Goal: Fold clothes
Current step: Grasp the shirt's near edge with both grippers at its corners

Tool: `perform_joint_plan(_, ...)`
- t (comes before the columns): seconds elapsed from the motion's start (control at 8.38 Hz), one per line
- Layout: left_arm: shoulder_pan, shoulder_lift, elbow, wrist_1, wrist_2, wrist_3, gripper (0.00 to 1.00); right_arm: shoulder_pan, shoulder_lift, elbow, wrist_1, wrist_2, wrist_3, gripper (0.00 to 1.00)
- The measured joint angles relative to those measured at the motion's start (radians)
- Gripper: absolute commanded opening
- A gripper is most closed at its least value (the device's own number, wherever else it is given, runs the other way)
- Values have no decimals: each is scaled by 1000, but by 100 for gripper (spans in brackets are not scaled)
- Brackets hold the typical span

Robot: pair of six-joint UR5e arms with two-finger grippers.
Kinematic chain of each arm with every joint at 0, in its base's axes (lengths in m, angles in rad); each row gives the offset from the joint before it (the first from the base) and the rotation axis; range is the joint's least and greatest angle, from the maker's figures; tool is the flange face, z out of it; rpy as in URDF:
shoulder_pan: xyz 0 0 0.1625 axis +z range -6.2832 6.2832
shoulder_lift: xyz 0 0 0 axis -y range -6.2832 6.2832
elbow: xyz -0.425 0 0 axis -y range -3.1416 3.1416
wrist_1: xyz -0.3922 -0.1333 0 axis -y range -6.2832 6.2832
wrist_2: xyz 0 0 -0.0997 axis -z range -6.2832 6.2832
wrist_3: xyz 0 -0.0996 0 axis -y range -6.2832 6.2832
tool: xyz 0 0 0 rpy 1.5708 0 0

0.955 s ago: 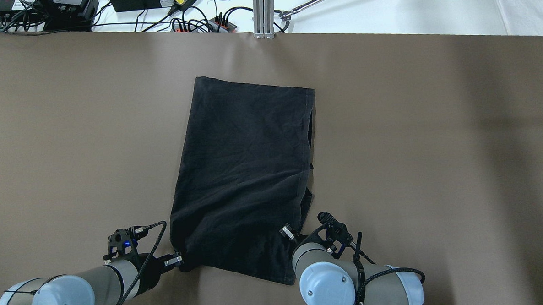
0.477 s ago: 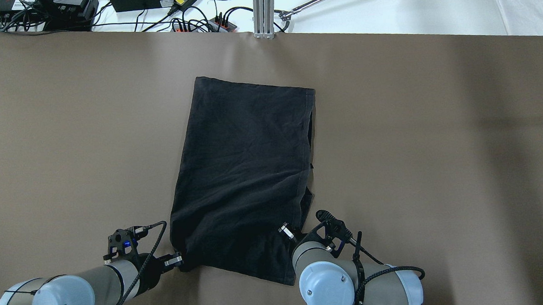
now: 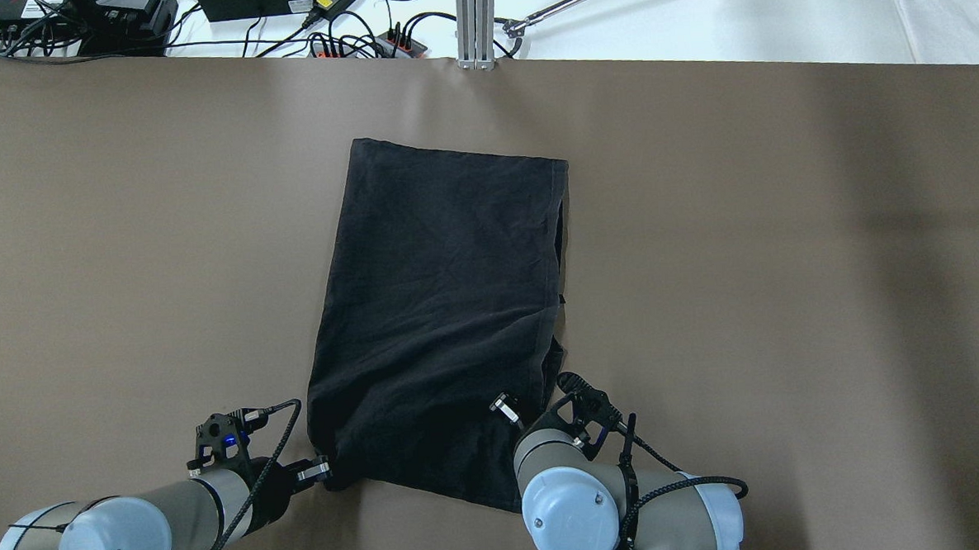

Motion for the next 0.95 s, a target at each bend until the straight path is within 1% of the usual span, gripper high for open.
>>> perform_joint_plan(0.36,0,-1,0,1,-1,0,0,1,2,-19,0,0,-1,50)
perform_joint_plan(0.48,0,-1,0,1,-1,1,0,3,2,-20,0,1,-2,41)
perform_joint_plan(0.6,0,-1,0,1,-1,1,0,7,2,-20,0,1,-5,22)
perform_joint_plan(0.72,0,-2,0,1,-1,1,0,9,3,-20,0,1,-7,5)
perform_joint_plan(0.84,0,-2,0,1,-1,2,0,10,3,-20,0,1,-7,0)
perform_joint_plan(0.95,1,-2,0,1,-1,2,0,11,3,-19,0,0,-6,0)
